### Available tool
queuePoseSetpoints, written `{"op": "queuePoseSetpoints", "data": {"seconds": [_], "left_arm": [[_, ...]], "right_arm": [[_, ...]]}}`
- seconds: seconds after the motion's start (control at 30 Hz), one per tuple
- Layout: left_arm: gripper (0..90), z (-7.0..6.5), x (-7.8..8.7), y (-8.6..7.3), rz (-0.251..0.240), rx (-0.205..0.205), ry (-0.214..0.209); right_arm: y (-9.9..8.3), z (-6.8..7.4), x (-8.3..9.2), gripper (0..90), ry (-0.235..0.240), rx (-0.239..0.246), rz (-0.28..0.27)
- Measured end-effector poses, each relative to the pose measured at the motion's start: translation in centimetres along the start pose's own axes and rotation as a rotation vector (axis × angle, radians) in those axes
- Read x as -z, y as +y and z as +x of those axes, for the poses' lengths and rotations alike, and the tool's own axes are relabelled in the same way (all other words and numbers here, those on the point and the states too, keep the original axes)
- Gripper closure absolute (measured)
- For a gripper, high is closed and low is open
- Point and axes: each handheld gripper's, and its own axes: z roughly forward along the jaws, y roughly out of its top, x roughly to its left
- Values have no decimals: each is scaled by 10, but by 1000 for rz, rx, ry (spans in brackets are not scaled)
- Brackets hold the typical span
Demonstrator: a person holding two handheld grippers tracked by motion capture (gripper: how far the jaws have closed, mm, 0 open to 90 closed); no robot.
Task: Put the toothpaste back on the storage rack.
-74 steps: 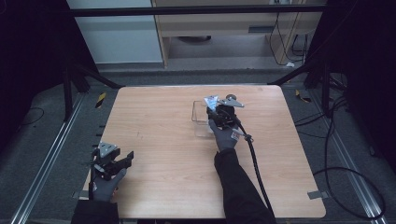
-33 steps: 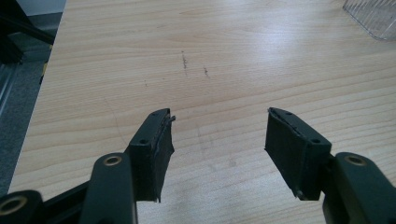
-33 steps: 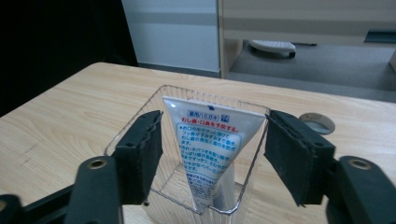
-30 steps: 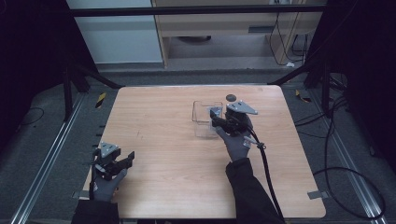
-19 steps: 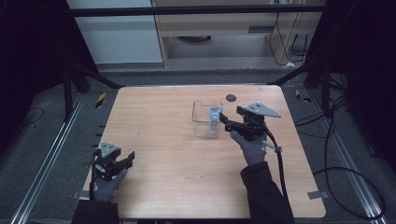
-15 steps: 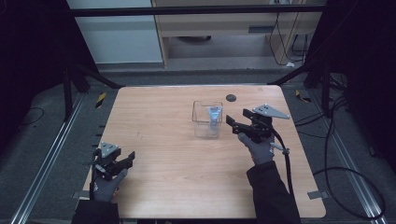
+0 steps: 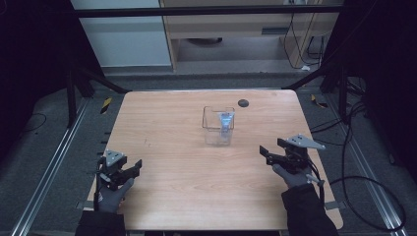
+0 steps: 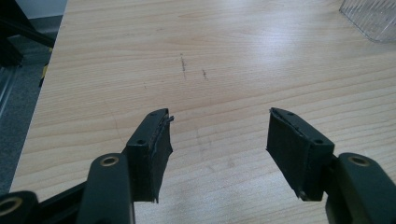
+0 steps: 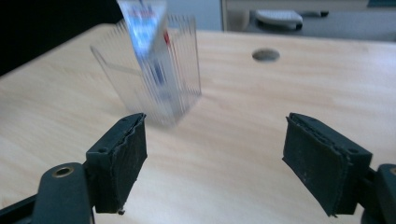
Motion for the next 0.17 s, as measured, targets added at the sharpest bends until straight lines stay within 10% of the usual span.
{"op": "queuePoseSetpoints", "data": {"seconds": [0.17], "left_arm": [[378,1,-1,-1,3,-1,-1]], "right_arm": [[-17,-6,8,207,-19,-9,35]]}}
